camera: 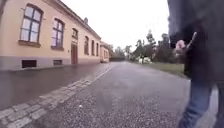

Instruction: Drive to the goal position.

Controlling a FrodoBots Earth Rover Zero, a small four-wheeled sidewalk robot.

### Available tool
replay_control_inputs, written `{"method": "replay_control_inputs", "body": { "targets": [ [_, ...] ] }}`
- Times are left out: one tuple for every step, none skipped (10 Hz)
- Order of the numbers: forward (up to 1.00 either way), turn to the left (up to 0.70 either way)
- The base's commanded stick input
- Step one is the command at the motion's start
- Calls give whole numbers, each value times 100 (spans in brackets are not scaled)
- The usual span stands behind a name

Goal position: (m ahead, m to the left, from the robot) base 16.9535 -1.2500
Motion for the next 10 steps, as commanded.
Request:
{"method": "replay_control_inputs", "body": {
  "targets": [
    [99,0],
    [100,3],
    [100,5],
    [100,6],
    [100,8],
    [100,7],
    [100,5],
    [100,0],
    [100,0],
    [100,0]
  ]
}}
